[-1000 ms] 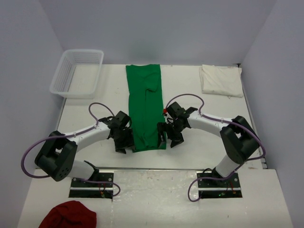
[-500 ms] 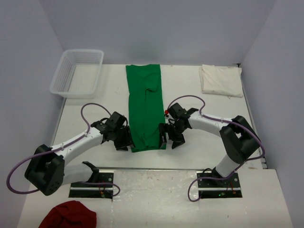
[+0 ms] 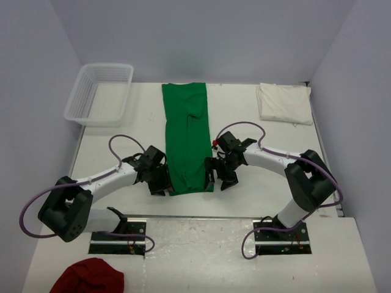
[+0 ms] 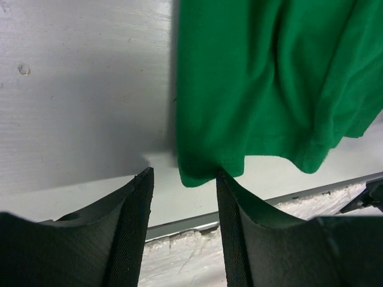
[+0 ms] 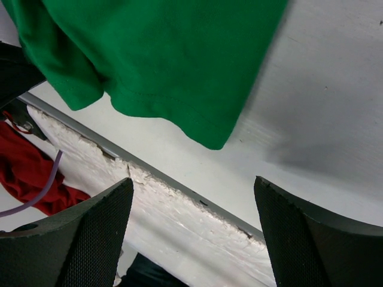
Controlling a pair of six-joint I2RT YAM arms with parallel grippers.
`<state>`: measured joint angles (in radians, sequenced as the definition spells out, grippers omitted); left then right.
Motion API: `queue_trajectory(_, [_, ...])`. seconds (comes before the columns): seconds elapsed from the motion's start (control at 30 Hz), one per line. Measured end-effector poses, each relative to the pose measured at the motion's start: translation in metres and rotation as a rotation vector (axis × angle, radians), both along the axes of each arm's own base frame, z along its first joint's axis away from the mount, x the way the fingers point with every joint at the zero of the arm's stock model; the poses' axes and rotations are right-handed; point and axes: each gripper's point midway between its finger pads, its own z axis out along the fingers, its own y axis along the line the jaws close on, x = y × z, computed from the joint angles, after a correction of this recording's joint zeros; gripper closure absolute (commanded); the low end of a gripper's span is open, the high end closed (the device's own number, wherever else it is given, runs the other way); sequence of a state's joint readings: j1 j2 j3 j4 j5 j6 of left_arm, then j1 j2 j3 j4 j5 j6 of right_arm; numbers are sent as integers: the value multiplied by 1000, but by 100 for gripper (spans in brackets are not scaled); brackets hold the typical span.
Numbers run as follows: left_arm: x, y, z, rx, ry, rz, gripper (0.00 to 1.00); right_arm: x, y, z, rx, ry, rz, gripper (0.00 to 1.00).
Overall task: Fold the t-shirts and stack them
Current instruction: Grab the bottom of the folded rectangular tshirt with both arms
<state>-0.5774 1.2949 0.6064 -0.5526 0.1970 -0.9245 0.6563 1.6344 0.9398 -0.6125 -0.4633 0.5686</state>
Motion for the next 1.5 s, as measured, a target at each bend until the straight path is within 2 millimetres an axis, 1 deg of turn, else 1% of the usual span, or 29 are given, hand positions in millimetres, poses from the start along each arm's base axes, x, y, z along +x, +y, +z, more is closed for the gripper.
queue_trajectory(0.13, [2,-2,-7,-2,2,-1,52,3,0,5,10,-13,-8,18])
queue_trajectory(0.23, [5,-6,-7,-21,-7,-5,52,4,0,6,12,-13,-15,18])
queue_trajectory(0.33, [9,-12,-8,-41,-12,-10,56,3,0,6,12,-12,-17,18])
queue_trajectory(0.43, [12,-15,-9,-52,-19,-13,67,3,0,5,11,-8,-23,18])
queue_trajectory(0.47, [13,-15,-9,-52,-22,-14,79,3,-1,5,9,-6,-25,18])
queue_trajectory(0.53, [14,-15,-11,-46,-25,-15,91,1,-2,4,5,2,-31,18])
queue_trajectory(0.57, [13,-14,-13,-43,-25,-16,100,0,-2,3,2,9,-37,18])
queue_trajectory(0.77, [14,-12,-12,-37,-31,-16,100,-1,-2,0,-11,33,-67,21])
queue_trajectory(0.87, [12,-9,-12,-31,-39,-14,100,-2,-3,-6,-26,56,-80,24])
queue_trajectory(1.03, [8,-4,-12,-15,-42,-9,100,-2,-1,-20,-50,96,-105,34])
queue_trajectory(1.07, [7,-2,-12,-11,-42,-8,100,-3,0,-22,-52,111,-114,36])
queue_trajectory(1.1, [7,-2,-12,-10,-43,-8,100,-3,0,-22,-54,117,-121,41])
queue_trajectory(1.2, [5,-1,-12,-7,-39,-8,100,-1,1,-25,-61,124,-135,45])
queue_trajectory(1.5, [4,0,-12,-2,-39,-13,100,6,16,-26,-41,192,-165,46])
